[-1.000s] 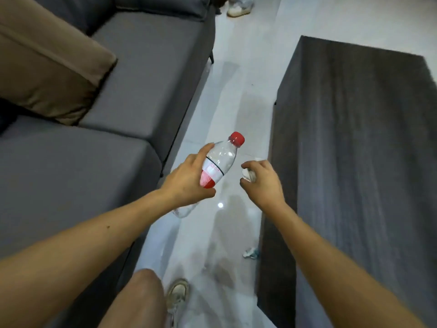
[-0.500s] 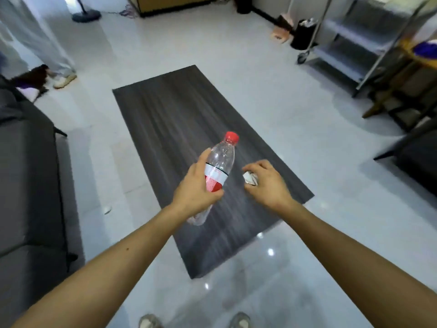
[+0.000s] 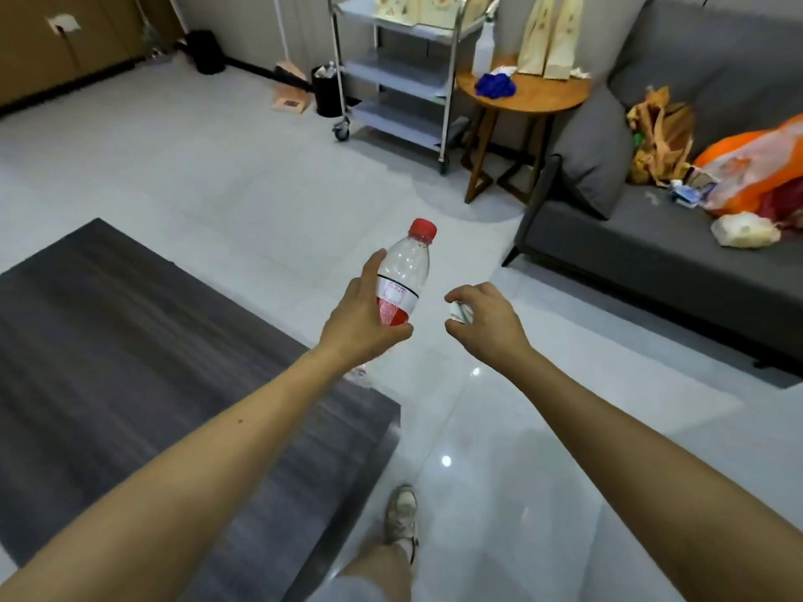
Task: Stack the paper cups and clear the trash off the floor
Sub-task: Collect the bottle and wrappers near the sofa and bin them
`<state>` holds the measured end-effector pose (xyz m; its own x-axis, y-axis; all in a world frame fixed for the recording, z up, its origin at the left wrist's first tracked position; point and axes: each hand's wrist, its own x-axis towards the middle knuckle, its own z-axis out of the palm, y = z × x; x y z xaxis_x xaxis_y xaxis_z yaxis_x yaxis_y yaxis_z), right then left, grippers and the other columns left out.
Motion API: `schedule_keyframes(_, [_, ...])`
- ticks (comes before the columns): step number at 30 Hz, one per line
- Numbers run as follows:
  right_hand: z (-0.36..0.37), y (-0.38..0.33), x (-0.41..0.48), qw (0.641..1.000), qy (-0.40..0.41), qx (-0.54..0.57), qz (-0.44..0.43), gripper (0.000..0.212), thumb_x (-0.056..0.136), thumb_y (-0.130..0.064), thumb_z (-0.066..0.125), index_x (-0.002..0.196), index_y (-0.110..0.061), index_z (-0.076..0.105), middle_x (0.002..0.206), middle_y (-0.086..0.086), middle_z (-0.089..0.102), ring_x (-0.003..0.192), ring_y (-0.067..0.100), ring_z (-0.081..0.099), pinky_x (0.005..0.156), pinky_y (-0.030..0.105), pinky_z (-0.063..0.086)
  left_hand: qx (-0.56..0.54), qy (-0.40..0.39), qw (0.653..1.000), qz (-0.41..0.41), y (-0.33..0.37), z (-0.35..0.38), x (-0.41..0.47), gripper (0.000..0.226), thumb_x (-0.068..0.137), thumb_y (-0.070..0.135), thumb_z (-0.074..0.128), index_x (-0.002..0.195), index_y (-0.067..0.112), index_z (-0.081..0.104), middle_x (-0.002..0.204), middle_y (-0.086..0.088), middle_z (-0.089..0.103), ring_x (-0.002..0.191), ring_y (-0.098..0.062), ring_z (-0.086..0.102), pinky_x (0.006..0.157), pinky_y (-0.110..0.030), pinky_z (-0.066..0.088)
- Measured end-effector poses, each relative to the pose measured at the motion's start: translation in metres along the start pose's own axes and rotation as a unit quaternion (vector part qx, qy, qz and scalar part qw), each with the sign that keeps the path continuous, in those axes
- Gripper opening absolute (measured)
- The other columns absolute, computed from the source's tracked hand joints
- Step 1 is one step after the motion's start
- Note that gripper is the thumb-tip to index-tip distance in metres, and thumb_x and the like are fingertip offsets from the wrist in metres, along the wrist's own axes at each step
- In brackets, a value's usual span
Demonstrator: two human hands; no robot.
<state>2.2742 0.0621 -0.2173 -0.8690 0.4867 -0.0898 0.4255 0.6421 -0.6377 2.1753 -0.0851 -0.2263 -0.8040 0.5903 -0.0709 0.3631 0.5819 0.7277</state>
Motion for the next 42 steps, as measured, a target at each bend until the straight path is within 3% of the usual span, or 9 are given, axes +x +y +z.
schedule_keyframes(5, [-0.045,0.032,0.097,0.998,0.030,0.033,0.039,0.035,0.083,-0.016,0.059,0.117,-0.020,0.057,0.121,0.004,0.051,0.090,0.010,0.044,0.078,0.019,0.034,-0.012,-0.006,1.000,0.001,0.049,0.012,0.118,0.101,0.067,0.025,0.074,0.140,0.037,0.007,0.129,-0.004,0.045,0.101,-0.025,0.056,0.086,-0.044,0.053])
schedule_keyframes(13, [-0.124,0.100,0.259,0.998,0.035,0.028,0.048,0.035,0.083,-0.015,0.060,0.118,-0.018,0.058,0.122,0.005,0.050,0.104,0.023,0.053,0.079,0.024,0.041,0.003,-0.018,1.000,-0.001,0.111,0.062,0.301,0.101,0.066,0.023,0.076,0.141,0.036,0.008,0.127,-0.006,0.045,0.100,-0.026,0.056,0.086,-0.045,0.053])
schedule_keyframes(21, [-0.186,0.138,0.444,1.000,-0.028,-0.012,0.005,0.035,0.084,-0.017,0.059,0.119,-0.019,0.056,0.128,0.004,0.048,0.108,0.022,0.052,0.084,0.023,0.040,-0.048,0.032,0.997,-0.051,0.141,0.087,0.465,0.100,0.067,0.020,0.076,0.141,0.033,0.009,0.127,-0.005,0.045,0.101,-0.025,0.055,0.086,-0.044,0.053])
schedule_keyframes(24, [-0.186,0.126,0.512,0.998,-0.060,-0.017,-0.020,0.035,0.085,-0.017,0.059,0.120,-0.019,0.055,0.129,0.004,0.046,0.104,0.020,0.050,0.082,0.024,0.043,-0.056,0.069,0.992,-0.085,0.128,0.072,0.515,0.101,0.066,0.024,0.076,0.140,0.036,0.009,0.126,-0.005,0.046,0.099,-0.026,0.056,0.086,-0.045,0.052])
schedule_keyframes(27, [-0.170,0.113,0.582,0.994,-0.088,-0.026,-0.050,0.035,0.085,-0.017,0.059,0.120,-0.019,0.055,0.127,0.004,0.047,0.109,0.020,0.050,0.081,0.017,0.032,-0.062,0.093,0.987,-0.116,0.103,0.056,0.566,0.102,0.065,0.025,0.076,0.140,0.037,0.009,0.128,-0.005,0.046,0.100,-0.027,0.056,0.087,-0.047,0.052])
schedule_keyframes(34, [-0.123,0.039,0.760,0.985,-0.134,-0.047,-0.100,0.035,0.084,-0.015,0.060,0.118,-0.017,0.057,0.124,0.006,0.049,0.107,0.023,0.053,0.081,0.018,0.033,-0.087,0.143,0.975,-0.149,0.034,-0.017,0.712,0.100,0.068,0.020,0.076,0.142,0.033,0.010,0.128,-0.007,0.045,0.100,-0.024,0.055,0.081,-0.035,0.048])
schedule_keyframes(42, [-0.073,-0.060,0.937,0.976,-0.152,-0.066,-0.141,0.035,0.083,-0.016,0.061,0.118,-0.019,0.058,0.126,0.006,0.050,0.112,0.021,0.051,0.081,0.019,0.032,-0.070,0.173,0.969,-0.162,-0.034,-0.120,0.851,0.102,0.064,0.026,0.076,0.141,0.035,0.010,0.126,-0.005,0.047,0.097,-0.026,0.056,0.084,-0.042,0.052])
